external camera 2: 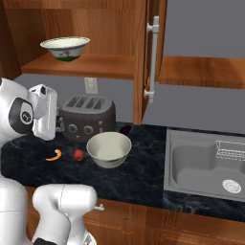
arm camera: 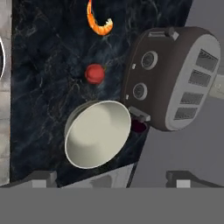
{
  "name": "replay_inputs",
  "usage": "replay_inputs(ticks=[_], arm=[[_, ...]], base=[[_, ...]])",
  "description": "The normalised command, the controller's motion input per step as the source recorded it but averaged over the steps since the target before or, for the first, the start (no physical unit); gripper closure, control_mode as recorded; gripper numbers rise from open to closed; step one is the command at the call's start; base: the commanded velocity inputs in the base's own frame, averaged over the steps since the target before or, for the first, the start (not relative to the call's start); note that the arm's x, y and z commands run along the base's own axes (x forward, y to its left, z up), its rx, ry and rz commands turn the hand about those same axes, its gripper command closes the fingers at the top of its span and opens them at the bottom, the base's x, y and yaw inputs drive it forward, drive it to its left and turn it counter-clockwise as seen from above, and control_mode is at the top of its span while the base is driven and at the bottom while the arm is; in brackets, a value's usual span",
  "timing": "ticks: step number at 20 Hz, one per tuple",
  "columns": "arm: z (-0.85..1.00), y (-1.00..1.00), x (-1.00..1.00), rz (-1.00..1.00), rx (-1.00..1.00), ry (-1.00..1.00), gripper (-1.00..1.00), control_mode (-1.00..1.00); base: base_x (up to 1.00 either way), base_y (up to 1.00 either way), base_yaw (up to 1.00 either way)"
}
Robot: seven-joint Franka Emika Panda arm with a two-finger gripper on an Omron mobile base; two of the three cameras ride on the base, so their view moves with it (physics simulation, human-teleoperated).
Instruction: Pick both bowls and place them on the counter. Then place the bell pepper in one bowl and place the shrimp in the other bowl.
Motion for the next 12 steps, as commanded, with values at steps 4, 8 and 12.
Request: replay_inputs(ticks=[4, 8, 12], arm=[[0.00, 0.03, -0.44, 0.07, 0.16, -0.01, -1.00, -1.00], [0.30, 0.08, -0.14, 0.07, 0.18, 0.00, -1.00, -1.00], [0.42, 0.05, -0.01, 0.11, 0.20, 0.00, -1.00, -1.00]], base=[[0.00, 0.00, 0.00], [0.00, 0.00, 0.00], [0.00, 0.00, 0.00]])
